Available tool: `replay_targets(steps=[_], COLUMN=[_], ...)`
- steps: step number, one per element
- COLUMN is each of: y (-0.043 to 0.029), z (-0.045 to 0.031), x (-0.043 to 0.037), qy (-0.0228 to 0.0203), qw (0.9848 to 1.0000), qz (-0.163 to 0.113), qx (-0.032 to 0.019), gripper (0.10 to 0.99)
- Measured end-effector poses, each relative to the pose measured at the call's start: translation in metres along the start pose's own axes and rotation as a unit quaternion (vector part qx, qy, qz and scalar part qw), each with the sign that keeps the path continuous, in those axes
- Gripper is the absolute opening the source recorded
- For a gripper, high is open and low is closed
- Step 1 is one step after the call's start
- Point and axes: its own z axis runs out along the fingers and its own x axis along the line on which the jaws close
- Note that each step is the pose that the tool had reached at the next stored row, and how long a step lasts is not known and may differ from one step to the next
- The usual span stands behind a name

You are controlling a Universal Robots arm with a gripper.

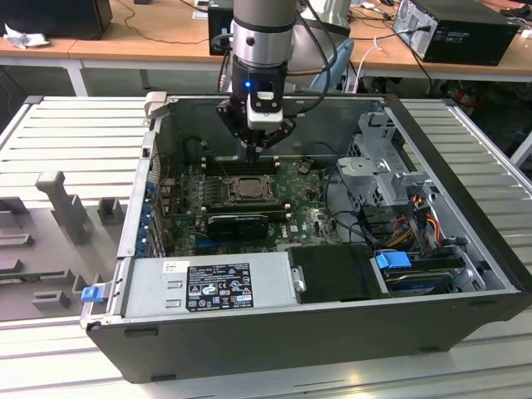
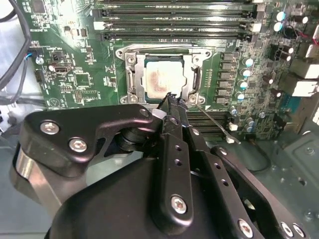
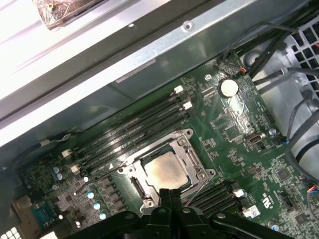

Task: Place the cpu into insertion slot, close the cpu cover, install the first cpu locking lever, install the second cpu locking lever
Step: 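Install the first cpu locking lever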

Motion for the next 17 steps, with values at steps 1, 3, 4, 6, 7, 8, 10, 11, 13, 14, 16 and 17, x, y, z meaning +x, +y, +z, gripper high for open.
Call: replay_targets(steps=[1,3,4,6,7,8,10,11,13,14,16,17], y=[0.0,0.0,0.0,0.0,0.0,0.0,0.0,0.0,0.0,0.0,0.0,0.0], z=[0.0,0.0,0.0,0.0,0.0,0.0,0.0,0.0,0.0,0.0,0.0,0.0], x=[0.0,0.0,0.0,0.0,0.0,0.0,0.0,0.0,0.0,0.0,0.0,0.0], qy=[0.0,0.0,0.0,0.0,0.0,0.0,-0.0001,0.0,0.0,-0.0001,0.0,-0.0001], qw=[1.0,0.9999,0.9998,0.9995,0.9994,0.9992,0.9987,0.9983,0.9977,0.9975,0.9967,0.9963], qz=[-0.004,-0.012,-0.018,-0.031,-0.034,-0.039,-0.051,-0.058,-0.067,-0.071,-0.081,-0.086], qx=[0.0001,0.0003,0.0004,0.0007,0.0007,0.0009,0.0011,0.0013,0.0015,0.0016,0.0017,0.0018], gripper=[0.106,0.106,0.106,0.106,0.106,0.106,0.106,0.106,0.106,0.106,0.106,0.106])
